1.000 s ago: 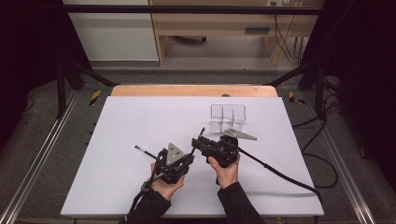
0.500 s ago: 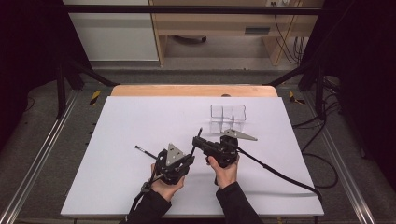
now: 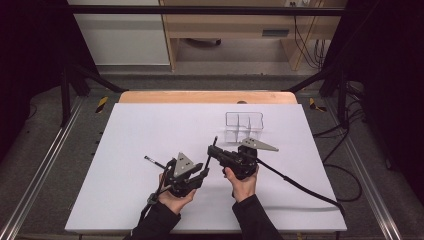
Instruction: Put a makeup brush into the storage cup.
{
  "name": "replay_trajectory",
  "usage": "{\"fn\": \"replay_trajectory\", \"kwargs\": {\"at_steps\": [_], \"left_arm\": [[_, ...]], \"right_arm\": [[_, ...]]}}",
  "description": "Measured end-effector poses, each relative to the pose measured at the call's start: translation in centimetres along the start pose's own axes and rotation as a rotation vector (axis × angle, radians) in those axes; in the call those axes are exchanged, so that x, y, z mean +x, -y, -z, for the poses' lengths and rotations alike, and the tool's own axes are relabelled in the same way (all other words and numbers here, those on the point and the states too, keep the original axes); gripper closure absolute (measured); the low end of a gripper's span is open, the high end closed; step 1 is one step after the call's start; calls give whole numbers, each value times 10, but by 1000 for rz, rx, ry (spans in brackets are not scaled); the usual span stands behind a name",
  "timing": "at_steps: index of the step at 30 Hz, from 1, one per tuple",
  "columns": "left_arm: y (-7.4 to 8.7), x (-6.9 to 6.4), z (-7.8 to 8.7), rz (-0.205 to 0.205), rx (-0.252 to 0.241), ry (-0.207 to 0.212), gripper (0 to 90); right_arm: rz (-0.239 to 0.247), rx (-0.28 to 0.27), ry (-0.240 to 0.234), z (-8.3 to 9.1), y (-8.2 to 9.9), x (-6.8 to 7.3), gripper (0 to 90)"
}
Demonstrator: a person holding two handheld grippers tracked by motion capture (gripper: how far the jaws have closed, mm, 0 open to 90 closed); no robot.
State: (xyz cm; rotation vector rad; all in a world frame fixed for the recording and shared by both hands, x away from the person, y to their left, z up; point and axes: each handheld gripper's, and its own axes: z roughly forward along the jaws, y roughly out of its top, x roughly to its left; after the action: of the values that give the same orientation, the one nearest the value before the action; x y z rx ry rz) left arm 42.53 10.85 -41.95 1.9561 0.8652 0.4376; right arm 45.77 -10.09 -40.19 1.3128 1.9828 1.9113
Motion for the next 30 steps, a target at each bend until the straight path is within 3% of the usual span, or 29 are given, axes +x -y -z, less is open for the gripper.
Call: {"fn": "replay_trajectory", "kwargs": {"at_steps": [3, 13, 25, 30], "left_arm": [[0, 4, 3, -16, 0, 29, 599], [1, 15, 15, -79, -6, 24, 437], [4, 31, 33, -85, -28, 17, 201], [6, 39, 39, -78, -23, 9, 150]], "right_arm": [[23, -8, 14, 3, -3, 0, 842], [68, -25, 39, 9, -9, 0, 842], [112, -42, 60, 19, -17, -3, 842], [125, -46, 75, 22, -20, -5, 842]]}}
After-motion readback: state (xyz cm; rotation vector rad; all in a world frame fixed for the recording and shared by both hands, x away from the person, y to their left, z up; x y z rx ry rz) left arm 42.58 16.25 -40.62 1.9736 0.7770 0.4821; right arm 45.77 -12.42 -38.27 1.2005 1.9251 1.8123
